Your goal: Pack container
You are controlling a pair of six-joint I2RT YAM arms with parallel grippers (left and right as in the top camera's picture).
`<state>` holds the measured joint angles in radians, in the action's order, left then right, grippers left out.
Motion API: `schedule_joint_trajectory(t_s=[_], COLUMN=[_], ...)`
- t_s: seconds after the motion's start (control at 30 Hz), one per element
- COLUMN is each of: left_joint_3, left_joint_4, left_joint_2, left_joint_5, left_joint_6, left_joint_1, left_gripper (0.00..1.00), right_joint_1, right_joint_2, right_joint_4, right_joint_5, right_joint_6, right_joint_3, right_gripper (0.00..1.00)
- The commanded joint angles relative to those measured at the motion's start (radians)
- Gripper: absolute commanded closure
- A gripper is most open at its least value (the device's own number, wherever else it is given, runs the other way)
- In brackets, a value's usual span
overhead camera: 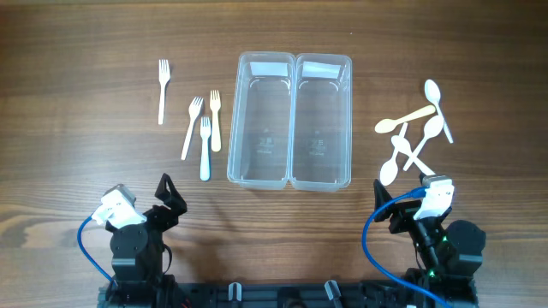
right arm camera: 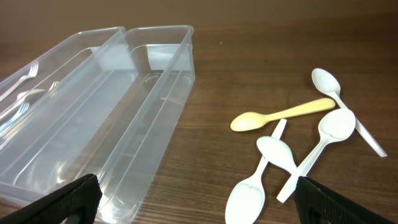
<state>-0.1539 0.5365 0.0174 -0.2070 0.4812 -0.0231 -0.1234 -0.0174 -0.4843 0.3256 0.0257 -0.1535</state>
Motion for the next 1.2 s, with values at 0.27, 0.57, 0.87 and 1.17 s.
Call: schedule_joint_trajectory(t_s=[0.27,0.57,0.87,1.17], left_joint_3=[0.007,0.007,0.007,0.007], left_joint_4=[-0.005,-0.005,-0.005,-0.006], left_joint_2=[-0.012,-0.012,-0.012,-0.012], left_joint_5=[0.016,0.016,0.016,0.016], left_joint_6=[0.002,0.002,0.002,0.002], left_joint_1=[0.008,0.008,0.008,0.008], left_gripper=[0.0,0.0,0.0,0.0], right_joint_1=[-0.004,-0.004,-0.004,-0.004], right_joint_2=[0.01,0.01,0.01,0.01], right_joint_4=[0.003,0.003,0.003,0.005], right_joint_5=[0.016,0.016,0.016,0.009], right_joint_6=[0.01,0.011,0.011,0.0], right_joint_3=[0.003,0.003,0.003,0.003], right_gripper=[0.0,0.0,0.0,0.0])
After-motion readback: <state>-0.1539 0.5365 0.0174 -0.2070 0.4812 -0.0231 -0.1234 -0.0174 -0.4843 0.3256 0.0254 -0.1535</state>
